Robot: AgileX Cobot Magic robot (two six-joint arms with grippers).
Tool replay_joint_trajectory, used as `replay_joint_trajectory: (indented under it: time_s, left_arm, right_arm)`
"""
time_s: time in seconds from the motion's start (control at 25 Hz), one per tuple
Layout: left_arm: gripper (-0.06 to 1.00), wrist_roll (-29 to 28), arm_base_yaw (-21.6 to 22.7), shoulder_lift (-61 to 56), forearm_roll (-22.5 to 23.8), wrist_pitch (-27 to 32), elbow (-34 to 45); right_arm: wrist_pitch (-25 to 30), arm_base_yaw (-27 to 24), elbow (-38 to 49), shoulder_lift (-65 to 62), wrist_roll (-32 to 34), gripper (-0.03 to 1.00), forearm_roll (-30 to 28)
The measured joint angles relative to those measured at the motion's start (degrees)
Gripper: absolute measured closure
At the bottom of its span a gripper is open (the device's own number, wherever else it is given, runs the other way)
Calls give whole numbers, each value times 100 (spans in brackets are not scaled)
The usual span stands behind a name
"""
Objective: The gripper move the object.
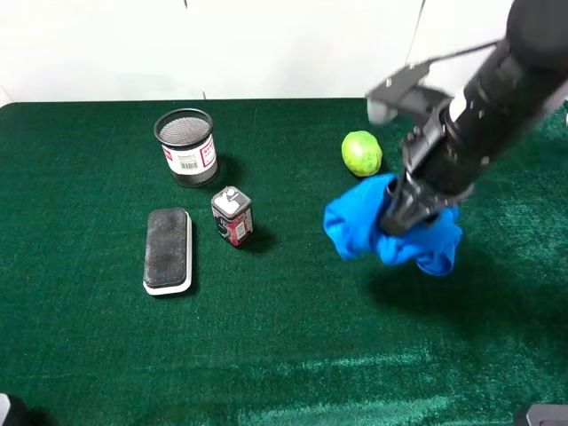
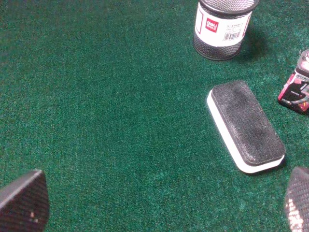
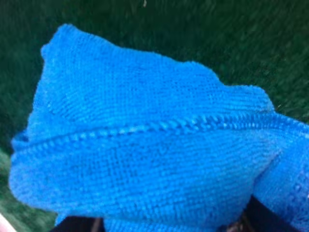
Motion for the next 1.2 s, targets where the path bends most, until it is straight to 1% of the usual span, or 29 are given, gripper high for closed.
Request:
replay_joint_trajectory:
  time_s: [0.2,0.48,0.6,0.88,1.04,1.2]
  left_arm:
    - [-5,0,0,0,0,0,0]
    - [-5,0,0,0,0,0,0]
    - [-5,0,0,0,0,0,0]
    - [-5,0,0,0,0,0,0]
    - [-5,0,0,0,0,0,0]
    - [-5,0,0,0,0,0,0]
  right_arm:
    - [376,0,-536,0,532,66,-7]
    - [450,0,-905,0,1079,66,-12]
    - [584,0,-1088,110,1319,66,-18]
    - [837,0,-1867,636,1987,66,-28]
    - [850,0,-2370,934,2483,66,-254]
    - [861,-211,-2704,1179,2622,66,-269]
